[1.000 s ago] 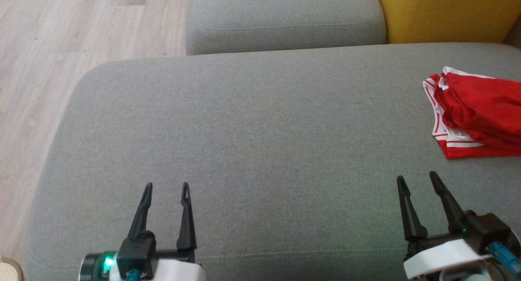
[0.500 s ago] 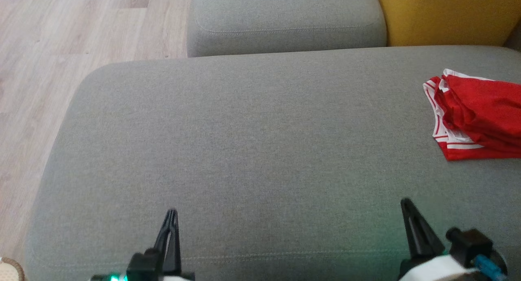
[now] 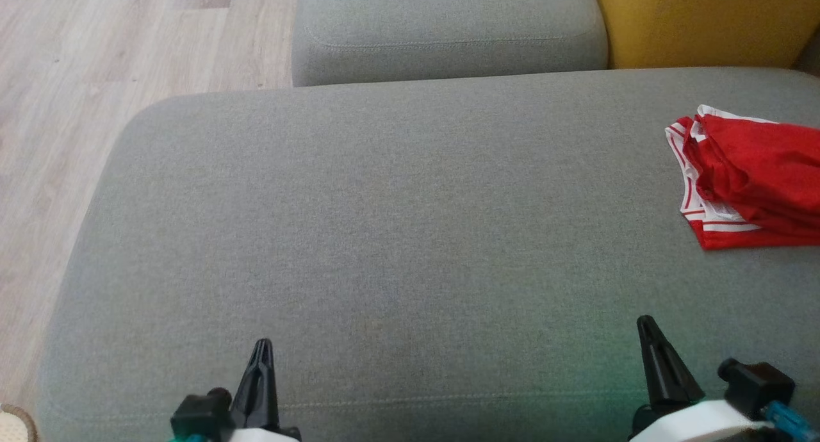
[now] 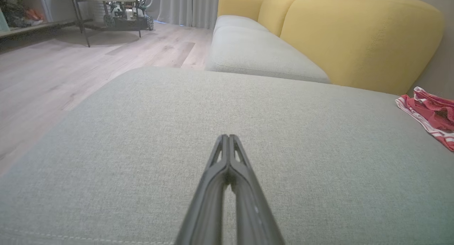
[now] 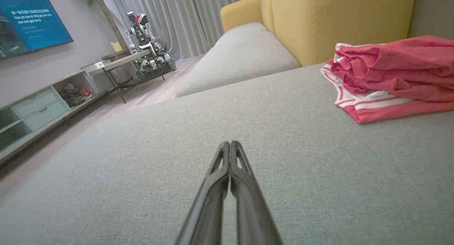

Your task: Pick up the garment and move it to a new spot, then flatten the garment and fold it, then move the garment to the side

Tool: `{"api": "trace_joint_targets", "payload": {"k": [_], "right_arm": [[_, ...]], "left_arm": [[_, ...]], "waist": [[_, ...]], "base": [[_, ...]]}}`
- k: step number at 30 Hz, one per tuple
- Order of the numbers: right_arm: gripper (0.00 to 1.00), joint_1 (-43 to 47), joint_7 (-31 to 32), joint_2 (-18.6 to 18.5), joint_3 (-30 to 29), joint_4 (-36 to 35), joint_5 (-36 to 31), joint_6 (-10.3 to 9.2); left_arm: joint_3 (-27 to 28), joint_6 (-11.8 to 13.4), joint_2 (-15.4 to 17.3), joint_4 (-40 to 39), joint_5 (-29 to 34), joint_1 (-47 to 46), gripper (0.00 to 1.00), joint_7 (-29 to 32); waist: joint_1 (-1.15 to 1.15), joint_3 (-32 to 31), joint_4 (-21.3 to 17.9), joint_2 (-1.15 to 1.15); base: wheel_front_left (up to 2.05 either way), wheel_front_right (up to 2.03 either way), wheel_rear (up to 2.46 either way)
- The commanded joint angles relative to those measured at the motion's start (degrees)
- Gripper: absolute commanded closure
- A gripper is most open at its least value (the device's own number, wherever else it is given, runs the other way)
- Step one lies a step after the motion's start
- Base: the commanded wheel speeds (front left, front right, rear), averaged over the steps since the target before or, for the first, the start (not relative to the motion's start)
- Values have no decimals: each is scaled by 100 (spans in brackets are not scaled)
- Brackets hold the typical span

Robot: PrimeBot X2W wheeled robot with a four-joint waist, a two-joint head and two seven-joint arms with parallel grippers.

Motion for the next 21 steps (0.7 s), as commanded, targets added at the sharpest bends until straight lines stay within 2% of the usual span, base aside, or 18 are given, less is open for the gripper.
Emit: {"api": "trace_joint_targets", "payload": {"k": [1,21], "right_arm": [[100,-272,36,-73,10,-153,198,0],[100,-494,313,-134,4,-63,1617,-1]], "left_arm": [[149,-53,33,-129,-188,-298,100,28],[456,-403,82,109,-1700,-599,100,301]], "waist": [[0,4,-2,0],[0,70,-27,0]], "base": [[0,0,0],[0,0,0]]}}
